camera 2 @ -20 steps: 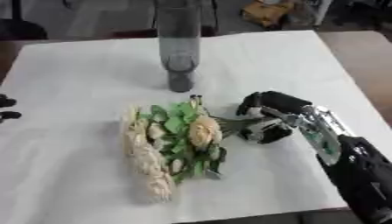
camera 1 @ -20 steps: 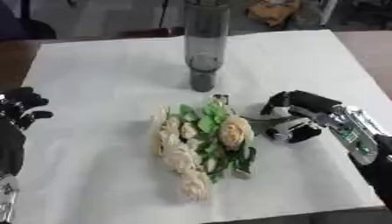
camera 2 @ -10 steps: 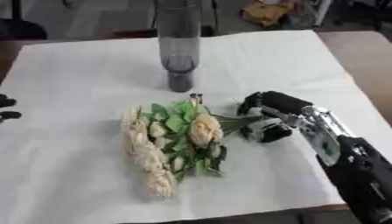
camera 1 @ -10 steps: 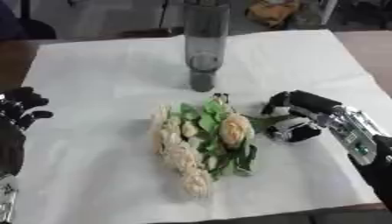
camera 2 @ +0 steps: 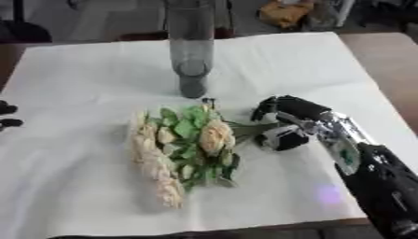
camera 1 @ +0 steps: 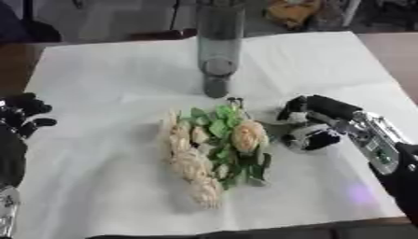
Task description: Arrange flowers into the vase.
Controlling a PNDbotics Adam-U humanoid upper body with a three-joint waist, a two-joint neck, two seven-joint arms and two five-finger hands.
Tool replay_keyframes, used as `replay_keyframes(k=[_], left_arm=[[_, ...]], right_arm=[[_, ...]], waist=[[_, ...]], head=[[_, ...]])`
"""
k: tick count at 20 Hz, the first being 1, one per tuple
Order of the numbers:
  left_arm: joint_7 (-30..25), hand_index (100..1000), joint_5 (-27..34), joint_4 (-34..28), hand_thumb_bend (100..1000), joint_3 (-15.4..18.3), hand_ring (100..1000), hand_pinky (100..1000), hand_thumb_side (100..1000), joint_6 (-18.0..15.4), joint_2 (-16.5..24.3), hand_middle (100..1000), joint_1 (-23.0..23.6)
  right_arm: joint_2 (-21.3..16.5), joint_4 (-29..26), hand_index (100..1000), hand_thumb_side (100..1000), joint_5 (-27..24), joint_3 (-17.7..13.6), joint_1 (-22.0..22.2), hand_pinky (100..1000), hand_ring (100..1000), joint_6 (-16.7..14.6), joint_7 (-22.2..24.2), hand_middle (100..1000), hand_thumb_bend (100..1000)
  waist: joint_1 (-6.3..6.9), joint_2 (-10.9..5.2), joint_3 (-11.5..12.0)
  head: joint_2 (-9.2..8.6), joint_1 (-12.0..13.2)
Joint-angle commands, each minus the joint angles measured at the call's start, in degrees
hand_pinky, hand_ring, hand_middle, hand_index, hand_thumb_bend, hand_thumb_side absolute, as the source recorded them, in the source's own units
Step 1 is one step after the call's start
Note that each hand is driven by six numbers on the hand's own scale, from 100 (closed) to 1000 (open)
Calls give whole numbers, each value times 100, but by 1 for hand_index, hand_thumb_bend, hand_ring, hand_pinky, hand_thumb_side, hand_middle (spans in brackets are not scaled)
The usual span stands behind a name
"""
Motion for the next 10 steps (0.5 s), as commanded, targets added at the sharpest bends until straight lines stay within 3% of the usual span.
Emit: replay_keyframes(k=[1, 10], left_arm=[[-3, 655, 24, -56, 626, 3, 644, 570, 804, -6, 21, 551, -52], [-3, 655, 22, -53, 625, 1, 644, 570, 805, -4, 19, 550, -54]], right_arm=[[-39, -34, 761, 302, -9, -42, -116, 752, 741, 11, 3, 618, 269], [84, -60, 715, 312, -23, -26, -182, 687, 682, 75, -224, 568, 207]], waist=[[83, -159, 3], [97, -166, 8]], head=[[23, 9], [27, 12]])
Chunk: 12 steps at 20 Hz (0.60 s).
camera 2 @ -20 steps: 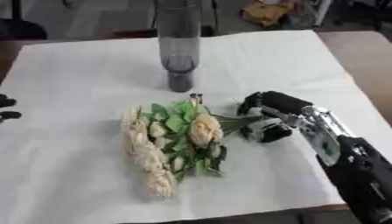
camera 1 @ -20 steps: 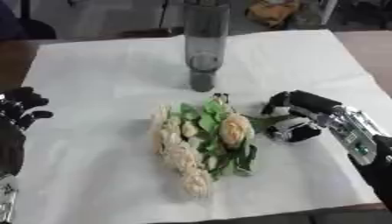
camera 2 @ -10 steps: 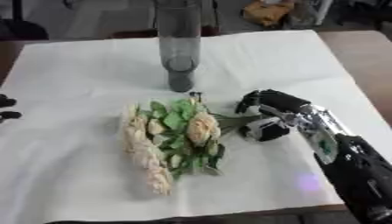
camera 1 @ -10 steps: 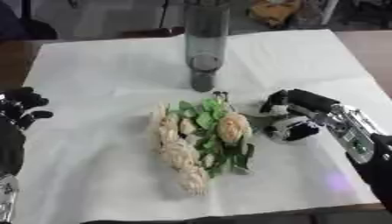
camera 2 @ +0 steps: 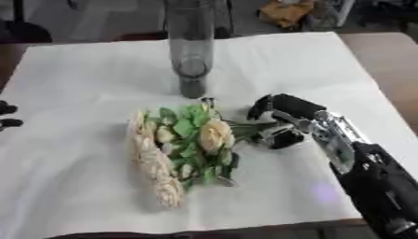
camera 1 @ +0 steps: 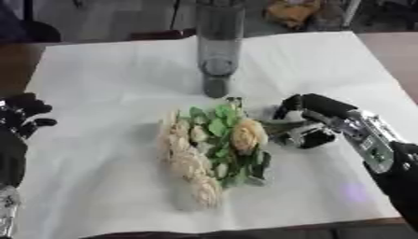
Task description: Arrange flowers into the vase.
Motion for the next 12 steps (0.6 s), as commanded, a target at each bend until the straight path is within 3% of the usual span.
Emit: replay_keyframes(k=[1, 12], left_arm=[[-2, 655, 22, -53, 625, 1, 644, 570, 805, -4, 40, 550, -55], [-4, 655, 21, -52, 623, -5, 644, 570, 805, -3, 38, 550, -66]], right_arm=[[-36, -68, 713, 311, -19, -32, -138, 684, 680, 45, -183, 566, 204], [64, -11, 658, 304, 201, 81, -187, 610, 617, 119, -810, 522, 197]], waist=[[91, -167, 9], [84, -168, 12]], head=[[26, 12], [25, -4]])
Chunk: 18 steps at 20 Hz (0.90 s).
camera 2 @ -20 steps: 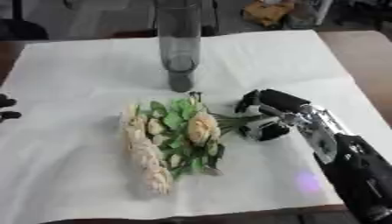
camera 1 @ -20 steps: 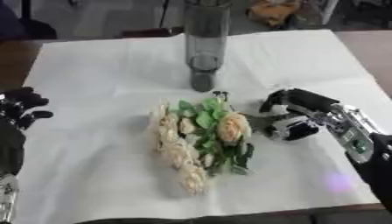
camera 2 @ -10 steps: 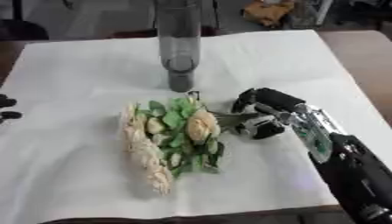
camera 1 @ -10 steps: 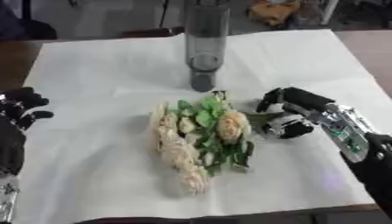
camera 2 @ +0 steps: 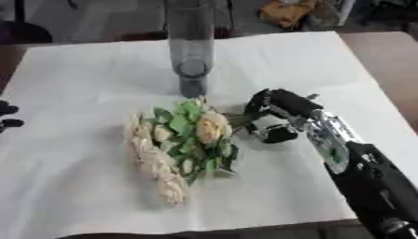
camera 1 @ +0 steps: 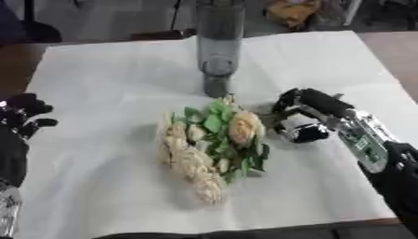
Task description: Arrange flowers into the vase.
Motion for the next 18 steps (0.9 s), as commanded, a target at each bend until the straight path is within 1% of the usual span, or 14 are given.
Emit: replay_keyframes(k=[1, 7, 11, 12, 13, 18], left_arm=[[-4, 655, 21, -54, 623, -5, 644, 570, 805, -3, 59, 550, -67], [0, 654, 21, -55, 622, -6, 643, 570, 806, -3, 56, 550, -73], [7, 654, 21, -54, 621, -4, 643, 570, 807, -3, 56, 549, -69], [9, 654, 21, -54, 620, -3, 643, 570, 808, -2, 56, 549, -68], [12, 654, 22, -54, 620, -2, 643, 570, 808, -2, 56, 549, -68], [23, 654, 27, -53, 618, -1, 642, 570, 810, 0, 52, 549, -66]], right_arm=[[-42, -19, 650, 307, 106, 17, -137, 600, 609, -7, -155, 515, 200], [-21, 40, 597, 333, 239, 45, -131, 543, 565, 9, -427, 475, 218], [-16, 69, 554, 332, 247, 43, -122, 492, 526, 58, -640, 442, 202], [-14, 76, 532, 340, 239, 37, -119, 449, 504, 82, -700, 422, 163], [-12, 84, 524, 345, 231, 31, -116, 435, 493, 114, -766, 410, 192], [-7, 111, 486, 379, 194, -16, -111, 359, 431, 353, -1147, 362, 165]], waist=[[58, -168, 1], [44, -167, -14], [41, -167, -13], [42, -166, -12], [43, -166, -13], [49, -167, -19]], head=[[25, -1], [19, 5], [15, 11], [16, 12], [17, 13], [11, 17]])
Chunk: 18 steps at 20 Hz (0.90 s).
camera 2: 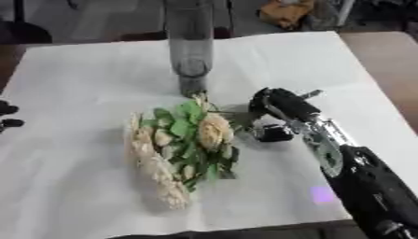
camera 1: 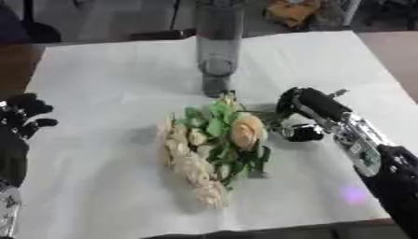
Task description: Arrange flowers into the vase.
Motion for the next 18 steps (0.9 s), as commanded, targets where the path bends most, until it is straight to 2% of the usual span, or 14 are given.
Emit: replay_keyframes(k=[1, 5, 8, 9, 11, 16, 17, 18], left_arm=[[20, 654, 28, -53, 618, -1, 642, 569, 810, -3, 53, 549, -66], [25, 654, 33, -51, 618, -1, 642, 569, 810, -2, 52, 548, -65], [28, 654, 33, -50, 618, -1, 642, 569, 810, -2, 52, 548, -65], [29, 653, 33, -50, 617, 0, 642, 569, 810, -2, 52, 548, -64], [33, 653, 35, -50, 617, 2, 642, 569, 810, -2, 52, 548, -64], [33, 653, 34, -51, 617, 1, 642, 569, 810, -2, 51, 548, -64], [33, 653, 35, -51, 617, 1, 641, 569, 810, -2, 51, 548, -64], [33, 653, 39, -50, 618, 0, 641, 569, 810, 0, 49, 548, -63]], right_arm=[[-60, -33, 482, 381, -21, -87, -108, 343, 420, 169, -272, 352, 136], [-58, 11, 478, 415, -53, -89, -98, 301, 390, 339, -503, 320, 129], [-56, 35, 478, 415, -71, -82, -94, 301, 390, 388, -580, 320, 129], [-51, 44, 481, 441, -91, -95, -90, 265, 368, 404, -607, 297, 100], [-48, 70, 483, 446, -164, -110, -85, 247, 358, 434, -664, 287, 100], [-53, 95, 483, 446, -254, -109, -85, 247, 358, 452, -699, 287, 100], [-52, 97, 476, 502, -259, -110, -84, 183, 320, 453, -699, 250, 100], [-45, 115, 476, 503, -301, -116, -81, 173, 313, 456, -686, 247, 100]], waist=[[50, -168, -5], [55, -169, -1], [56, -170, 1], [58, -170, 1], [60, -171, 3], [60, -174, 6], [60, -174, 6], [61, -175, 6]], head=[[10, 15], [8, 8], [9, 5], [10, 6], [11, 6], [12, 8], [12, 9], [14, 14]])
